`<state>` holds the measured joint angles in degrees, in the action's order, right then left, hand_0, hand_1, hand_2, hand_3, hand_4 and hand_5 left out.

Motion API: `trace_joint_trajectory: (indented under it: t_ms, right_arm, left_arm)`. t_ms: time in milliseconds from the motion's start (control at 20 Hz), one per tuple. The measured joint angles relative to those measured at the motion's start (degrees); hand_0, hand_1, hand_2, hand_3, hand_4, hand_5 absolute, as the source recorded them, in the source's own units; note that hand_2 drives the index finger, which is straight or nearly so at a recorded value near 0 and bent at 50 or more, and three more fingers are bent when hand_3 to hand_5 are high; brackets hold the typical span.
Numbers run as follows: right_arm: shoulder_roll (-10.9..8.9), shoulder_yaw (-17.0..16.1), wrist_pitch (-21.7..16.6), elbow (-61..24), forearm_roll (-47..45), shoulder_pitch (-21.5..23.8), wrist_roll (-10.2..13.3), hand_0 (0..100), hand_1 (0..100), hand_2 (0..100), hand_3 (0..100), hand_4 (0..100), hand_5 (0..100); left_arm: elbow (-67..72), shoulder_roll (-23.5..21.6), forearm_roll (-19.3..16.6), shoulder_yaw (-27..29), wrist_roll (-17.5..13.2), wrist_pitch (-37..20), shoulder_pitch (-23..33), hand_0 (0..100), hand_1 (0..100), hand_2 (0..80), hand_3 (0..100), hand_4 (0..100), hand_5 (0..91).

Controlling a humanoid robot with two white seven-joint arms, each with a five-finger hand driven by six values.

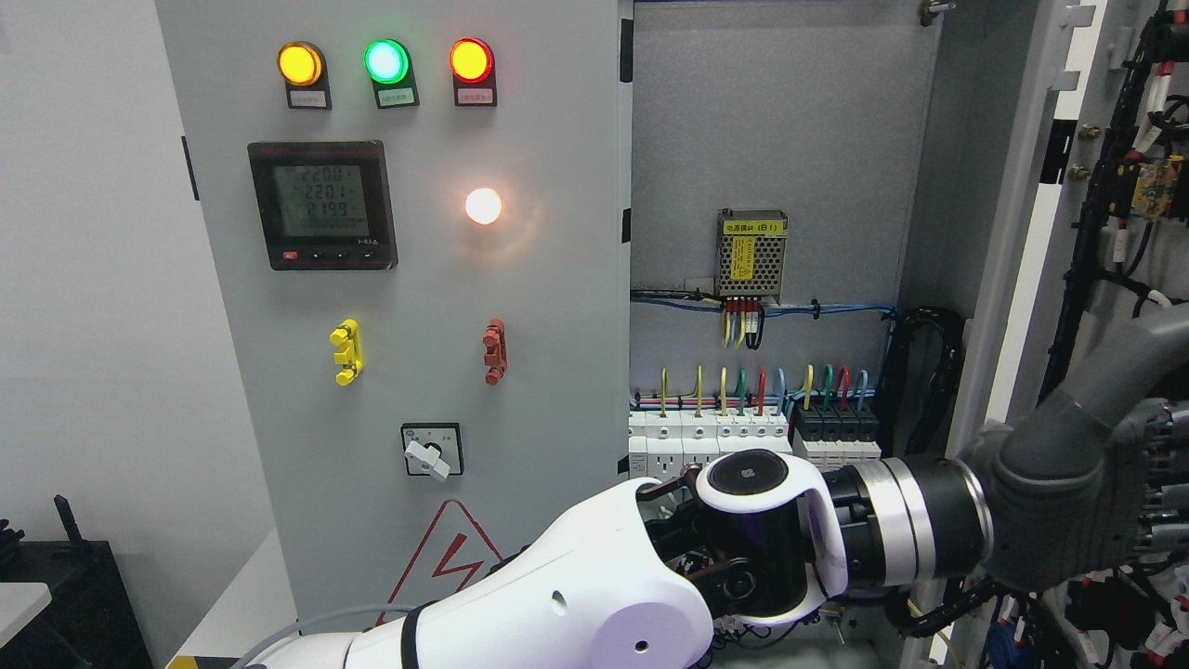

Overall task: Open door with both hands
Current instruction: 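Withdraw the left hand down and out of the cabinet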

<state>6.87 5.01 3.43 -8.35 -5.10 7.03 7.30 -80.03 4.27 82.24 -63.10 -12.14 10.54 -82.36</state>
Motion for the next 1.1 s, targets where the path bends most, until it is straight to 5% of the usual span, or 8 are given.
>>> trace_joint_trajectory:
  t_ms: [651,1102]
  right_arm:
    - [0.0,0.0,0.0,0.0,0.0,0.0,0.0,0,0,0,0,0,0]
    - [0.01,0.0,0.0,0.0,0.0,0.0,0.0,0,0,0,0,0,0]
  left_arm:
    - [-1.1,0.4,-0.2,-3.5,0.1,-1.6,0.0,0,0,0.0,0,4,0.0]
    - [0.4,-0.5,-0.6,-0.7,-0.3,6.0,0.6,0,0,0.0,0,4,0.0]
